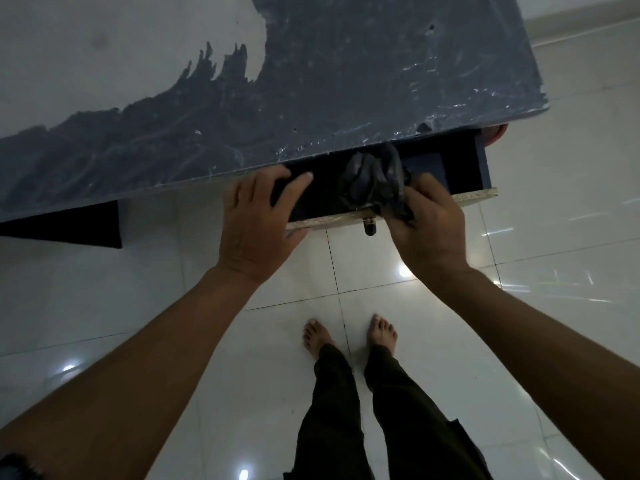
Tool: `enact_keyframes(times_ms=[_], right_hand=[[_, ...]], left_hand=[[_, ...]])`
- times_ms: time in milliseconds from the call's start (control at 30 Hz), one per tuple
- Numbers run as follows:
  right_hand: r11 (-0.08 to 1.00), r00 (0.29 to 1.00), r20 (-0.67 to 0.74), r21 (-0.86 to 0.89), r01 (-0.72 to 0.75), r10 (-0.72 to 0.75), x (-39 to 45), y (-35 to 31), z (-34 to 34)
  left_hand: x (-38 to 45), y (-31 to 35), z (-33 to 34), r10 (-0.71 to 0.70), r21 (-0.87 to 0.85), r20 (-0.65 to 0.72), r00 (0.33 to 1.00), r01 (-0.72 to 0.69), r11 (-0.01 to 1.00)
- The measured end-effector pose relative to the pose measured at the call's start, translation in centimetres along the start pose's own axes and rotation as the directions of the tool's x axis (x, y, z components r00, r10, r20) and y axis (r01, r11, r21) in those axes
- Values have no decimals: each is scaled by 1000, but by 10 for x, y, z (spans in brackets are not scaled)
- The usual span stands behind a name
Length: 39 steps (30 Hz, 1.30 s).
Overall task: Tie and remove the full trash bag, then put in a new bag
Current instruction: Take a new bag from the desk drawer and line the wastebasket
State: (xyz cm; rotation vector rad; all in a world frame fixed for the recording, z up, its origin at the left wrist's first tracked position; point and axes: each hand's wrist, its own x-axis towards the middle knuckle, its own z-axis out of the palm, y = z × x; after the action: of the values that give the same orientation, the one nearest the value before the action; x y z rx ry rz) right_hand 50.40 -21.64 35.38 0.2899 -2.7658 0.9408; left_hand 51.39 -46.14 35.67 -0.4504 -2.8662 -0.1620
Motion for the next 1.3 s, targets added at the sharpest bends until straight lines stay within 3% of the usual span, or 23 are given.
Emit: enact_keyframes(times_ms=[133, 233, 467, 667, 900, 1067, 1300], right_hand=[[992, 994, -80, 102, -70, 78, -12, -3, -11], [981, 986, -106, 160, -111, 128, -27, -3, -14], [938, 955, 46, 179, -297, 294, -21, -3, -3], [920, 944, 118, 217, -326, 307, 4, -5, 8], [921, 942, 121, 204, -332, 313, 19, -31, -25], [880, 925, 101, 284, -380, 367, 30, -46, -67], [821, 911, 90, 405, -402, 402, 43, -49, -142]], left_hand=[[12, -12, -7, 29, 127, 90, 996, -40, 991], [19, -22, -5, 29, 127, 103, 994, -42, 991], [54, -34, 6, -55, 43, 88, 995, 51, 998], [58, -23, 11, -129, 83, 76, 989, 123, 989], [66, 7, -27, -32, -242, 77, 997, 49, 969], [84, 42, -74, -64, -541, 110, 992, 114, 833], [128, 108, -124, -72, -705, 166, 983, 169, 689]])
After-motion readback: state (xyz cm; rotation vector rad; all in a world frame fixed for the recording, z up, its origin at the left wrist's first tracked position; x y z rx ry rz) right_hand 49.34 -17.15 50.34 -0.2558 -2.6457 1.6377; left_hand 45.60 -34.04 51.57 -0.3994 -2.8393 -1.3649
